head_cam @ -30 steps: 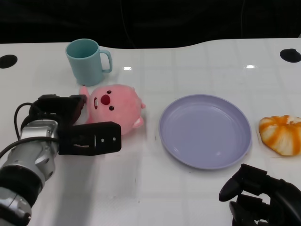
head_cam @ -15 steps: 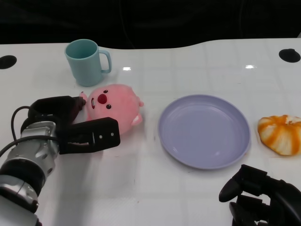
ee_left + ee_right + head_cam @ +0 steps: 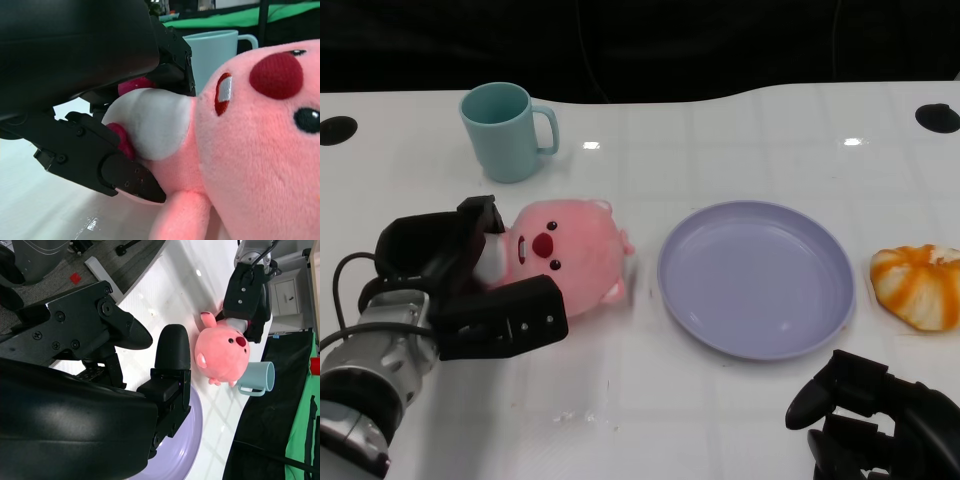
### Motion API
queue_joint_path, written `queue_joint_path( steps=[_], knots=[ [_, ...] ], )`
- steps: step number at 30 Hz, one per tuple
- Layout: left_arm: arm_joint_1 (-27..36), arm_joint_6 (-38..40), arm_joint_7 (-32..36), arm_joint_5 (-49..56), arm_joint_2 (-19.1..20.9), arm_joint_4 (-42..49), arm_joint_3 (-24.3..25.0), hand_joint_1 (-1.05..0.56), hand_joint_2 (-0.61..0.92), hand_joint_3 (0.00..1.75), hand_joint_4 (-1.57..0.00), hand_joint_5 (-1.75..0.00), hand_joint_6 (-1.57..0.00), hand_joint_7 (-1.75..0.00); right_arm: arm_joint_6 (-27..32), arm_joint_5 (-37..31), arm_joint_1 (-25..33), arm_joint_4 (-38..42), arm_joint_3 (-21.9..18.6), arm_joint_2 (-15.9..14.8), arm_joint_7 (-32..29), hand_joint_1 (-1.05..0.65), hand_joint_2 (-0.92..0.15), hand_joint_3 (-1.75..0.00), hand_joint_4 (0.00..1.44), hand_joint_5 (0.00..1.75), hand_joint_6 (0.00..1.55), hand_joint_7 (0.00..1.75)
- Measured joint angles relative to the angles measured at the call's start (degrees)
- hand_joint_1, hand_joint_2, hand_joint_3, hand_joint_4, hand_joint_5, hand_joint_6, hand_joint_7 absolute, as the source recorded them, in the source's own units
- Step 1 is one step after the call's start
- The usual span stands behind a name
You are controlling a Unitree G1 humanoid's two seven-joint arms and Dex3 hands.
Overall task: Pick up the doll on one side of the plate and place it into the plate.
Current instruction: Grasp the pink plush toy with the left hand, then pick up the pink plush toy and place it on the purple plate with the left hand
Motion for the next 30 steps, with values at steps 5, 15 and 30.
queue_joint_path(
  steps=[5,15,30],
  knots=[
    [0.7,-1.4,1.7,-0.1,0.5,-0.2,0.1,-0.18,0.81,0.36,-0.86,-1.75,-0.63,-1.75,0.0,-0.1,0.1,0.0,0.2,0.1,-0.2,-0.13,-0.67,-1.04,0.65,1.75,0.48,1.48],
    [0.7,-2.6,1.6,-0.3,1.7,-2.1,0.7,-0.21,0.83,0.38,-0.85,-1.75,-0.61,-1.75,0.0,-0.1,0.1,0.0,0.5,0.5,-0.5,-0.09,-0.67,-1.05,0.63,1.75,0.46,1.48],
    [5.4,1.0,-3.7,-5.2,2.8,-21.4,7.1,-0.15,0.55,0.85,-0.89,-1.75,-0.67,-1.75,0.4,0.2,0.3,-0.3,-0.3,0.3,-0.1,-0.1,-0.69,-1.03,0.63,1.75,0.45,1.48]
  ],
)
